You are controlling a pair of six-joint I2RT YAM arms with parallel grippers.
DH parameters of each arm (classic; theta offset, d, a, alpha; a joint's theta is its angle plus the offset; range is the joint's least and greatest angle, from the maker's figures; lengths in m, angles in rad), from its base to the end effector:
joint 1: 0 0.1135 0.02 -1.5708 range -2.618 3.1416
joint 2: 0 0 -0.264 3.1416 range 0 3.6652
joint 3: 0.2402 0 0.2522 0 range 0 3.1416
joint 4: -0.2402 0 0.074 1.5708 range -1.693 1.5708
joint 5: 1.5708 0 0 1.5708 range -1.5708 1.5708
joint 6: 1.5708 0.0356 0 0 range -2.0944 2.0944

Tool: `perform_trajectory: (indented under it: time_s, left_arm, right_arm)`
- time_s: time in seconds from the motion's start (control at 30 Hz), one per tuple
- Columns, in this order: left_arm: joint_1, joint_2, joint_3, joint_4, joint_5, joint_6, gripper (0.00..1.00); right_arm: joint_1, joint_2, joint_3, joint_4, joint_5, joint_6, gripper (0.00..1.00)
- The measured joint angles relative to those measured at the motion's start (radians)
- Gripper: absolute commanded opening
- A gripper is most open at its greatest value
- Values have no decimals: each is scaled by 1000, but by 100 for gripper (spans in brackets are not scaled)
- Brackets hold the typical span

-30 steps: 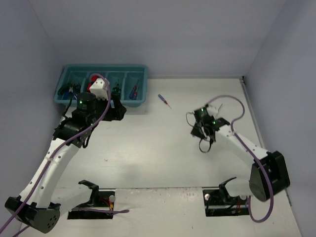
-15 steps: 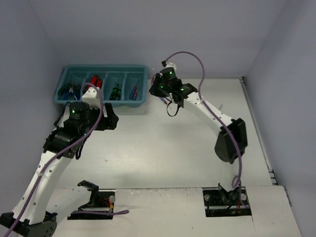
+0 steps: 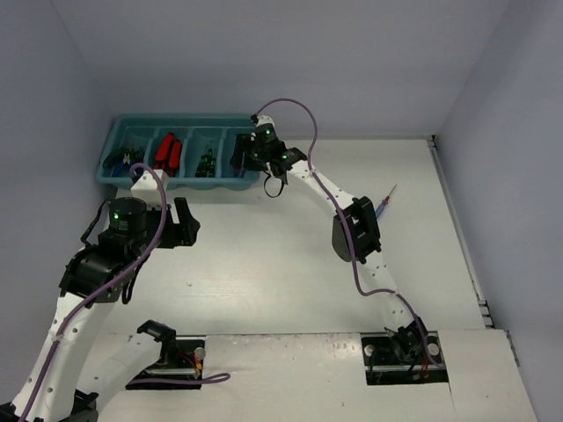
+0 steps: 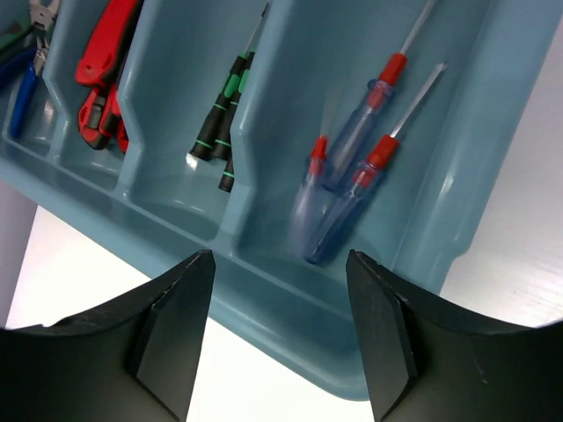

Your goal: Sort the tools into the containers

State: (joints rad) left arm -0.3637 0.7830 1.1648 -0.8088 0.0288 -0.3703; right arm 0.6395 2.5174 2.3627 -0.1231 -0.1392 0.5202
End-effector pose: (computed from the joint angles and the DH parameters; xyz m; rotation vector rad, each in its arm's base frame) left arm 0.1282 -0.0499 0.4013 0.0121 2.0327 -0.4968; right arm 0.4709 0.3564 0.2594 -0.2186 1.9397 0.9197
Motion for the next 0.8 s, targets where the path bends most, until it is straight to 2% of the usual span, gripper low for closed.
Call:
perform_trajectory:
  time_s: [0.2, 0.37, 0.47, 0.6, 0.7, 0.8]
  left_arm:
    - [0, -13, 0, -16, -6, -1, 67]
    - [0, -2, 0, -18, -8, -2, 67]
    - [0, 11, 0, -18, -8, -1, 67]
    - [0, 32, 0, -18, -8, -1, 67]
    - [0, 45, 0, -18, -7, -1, 67]
    - [3, 58, 0, -18, -7, -1, 67]
  right_arm:
    - [-5, -68, -73, 12, 52, -61, 66]
    - [-56, -327, -373, 32, 189, -80, 66]
    - [-154, -527, -602, 62, 272, -60, 66]
    - [-350, -722, -881, 81, 357, -11, 66]
    - [-472, -771, -1030, 70, 400, 22, 66]
    - [-522, -772, -1137, 55, 401, 48, 65]
